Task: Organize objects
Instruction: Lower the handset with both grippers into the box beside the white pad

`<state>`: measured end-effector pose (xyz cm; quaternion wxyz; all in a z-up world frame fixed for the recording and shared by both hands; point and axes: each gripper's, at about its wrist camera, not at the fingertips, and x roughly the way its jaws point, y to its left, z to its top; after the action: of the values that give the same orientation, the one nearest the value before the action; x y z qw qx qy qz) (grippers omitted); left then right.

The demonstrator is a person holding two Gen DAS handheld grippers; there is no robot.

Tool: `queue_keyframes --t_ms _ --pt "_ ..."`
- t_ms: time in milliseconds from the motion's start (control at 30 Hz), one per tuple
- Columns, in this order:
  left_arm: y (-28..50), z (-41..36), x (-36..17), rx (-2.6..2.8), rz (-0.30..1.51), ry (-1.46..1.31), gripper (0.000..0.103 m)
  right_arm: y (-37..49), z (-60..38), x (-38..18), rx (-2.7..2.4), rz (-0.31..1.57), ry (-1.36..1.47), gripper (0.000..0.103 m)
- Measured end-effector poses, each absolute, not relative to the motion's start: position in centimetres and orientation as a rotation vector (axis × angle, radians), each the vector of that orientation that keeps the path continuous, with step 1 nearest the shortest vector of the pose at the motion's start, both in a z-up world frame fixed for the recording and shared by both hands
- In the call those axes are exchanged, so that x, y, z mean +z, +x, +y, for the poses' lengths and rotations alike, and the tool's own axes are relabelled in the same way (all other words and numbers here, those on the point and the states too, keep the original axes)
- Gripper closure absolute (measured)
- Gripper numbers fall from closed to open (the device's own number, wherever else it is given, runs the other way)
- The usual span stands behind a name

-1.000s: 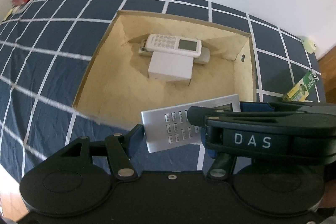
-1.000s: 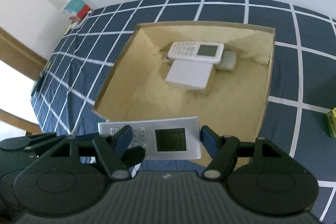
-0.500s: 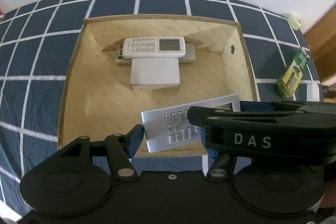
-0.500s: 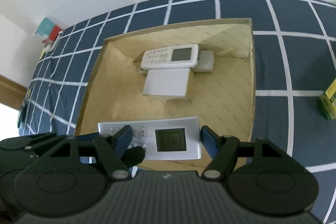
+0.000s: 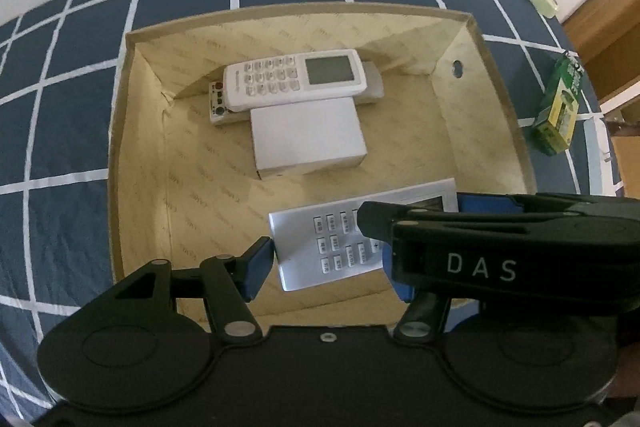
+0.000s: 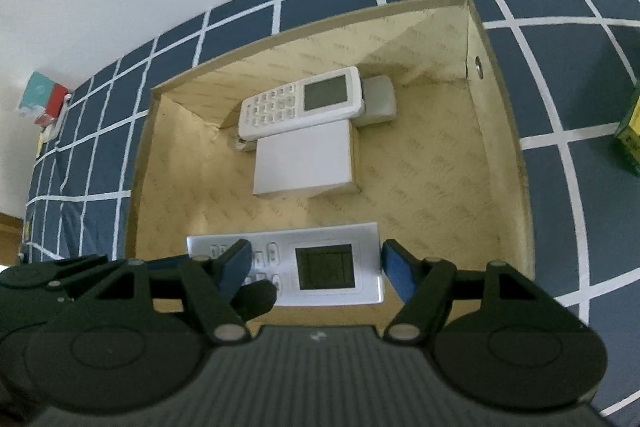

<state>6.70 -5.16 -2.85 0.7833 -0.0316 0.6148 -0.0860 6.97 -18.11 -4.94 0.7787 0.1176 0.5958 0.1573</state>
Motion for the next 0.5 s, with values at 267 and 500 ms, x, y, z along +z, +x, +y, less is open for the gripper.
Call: queue_keyframes --t_ms 267,500 --pt "9.4 -4.0 -6.0 -0.222 1.381 -0.067 0.044 9.1 -17.1 -8.0 0.297 1.338 0.269 0.032" --pt "11.9 -3.1 -8.6 -0.248 1.432 -0.066 0.044 11.3 -16.2 -10.5 0.272 1.391 0.274 0.032"
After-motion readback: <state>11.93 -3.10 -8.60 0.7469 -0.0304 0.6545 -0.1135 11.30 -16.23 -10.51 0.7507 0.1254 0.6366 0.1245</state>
